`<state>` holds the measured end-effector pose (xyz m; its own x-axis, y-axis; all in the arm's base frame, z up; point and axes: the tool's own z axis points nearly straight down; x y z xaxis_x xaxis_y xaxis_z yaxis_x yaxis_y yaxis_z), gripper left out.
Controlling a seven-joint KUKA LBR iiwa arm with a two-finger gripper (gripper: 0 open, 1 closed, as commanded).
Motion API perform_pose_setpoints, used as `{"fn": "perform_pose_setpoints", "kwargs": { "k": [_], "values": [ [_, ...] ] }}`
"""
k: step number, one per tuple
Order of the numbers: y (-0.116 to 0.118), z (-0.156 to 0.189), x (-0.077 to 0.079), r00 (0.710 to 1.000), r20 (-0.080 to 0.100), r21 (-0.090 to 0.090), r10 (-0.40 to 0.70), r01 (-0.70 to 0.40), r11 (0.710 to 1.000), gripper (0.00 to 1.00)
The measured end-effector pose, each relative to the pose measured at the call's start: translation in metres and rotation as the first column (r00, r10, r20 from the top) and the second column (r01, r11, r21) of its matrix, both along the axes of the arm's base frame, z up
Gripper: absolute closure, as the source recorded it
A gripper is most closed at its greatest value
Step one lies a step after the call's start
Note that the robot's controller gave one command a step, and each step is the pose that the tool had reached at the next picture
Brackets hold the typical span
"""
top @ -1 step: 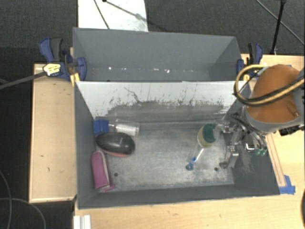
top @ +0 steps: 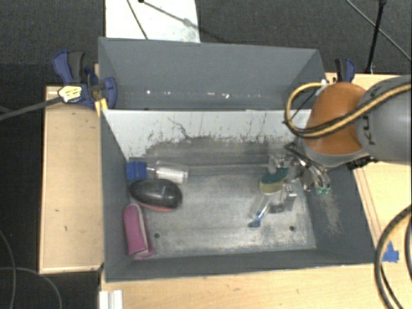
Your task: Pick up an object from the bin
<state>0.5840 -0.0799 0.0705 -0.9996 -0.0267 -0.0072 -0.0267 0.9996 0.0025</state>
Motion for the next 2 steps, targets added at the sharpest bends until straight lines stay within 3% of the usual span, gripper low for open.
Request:
{"fn": "perform_pose_setpoints", "kwargs": {
  "k": [1, 2],
  "values": [
    [-0.002, 0.004, 0.0, 1.0, 0.002, -0.003, 0.002, -0.002, 1.0, 1.0],
    [-0.001, 0.125, -0.006, 1.0, 0.004, -0.005, 0.027, -0.027, 1.0, 1.0]
  ]
}}
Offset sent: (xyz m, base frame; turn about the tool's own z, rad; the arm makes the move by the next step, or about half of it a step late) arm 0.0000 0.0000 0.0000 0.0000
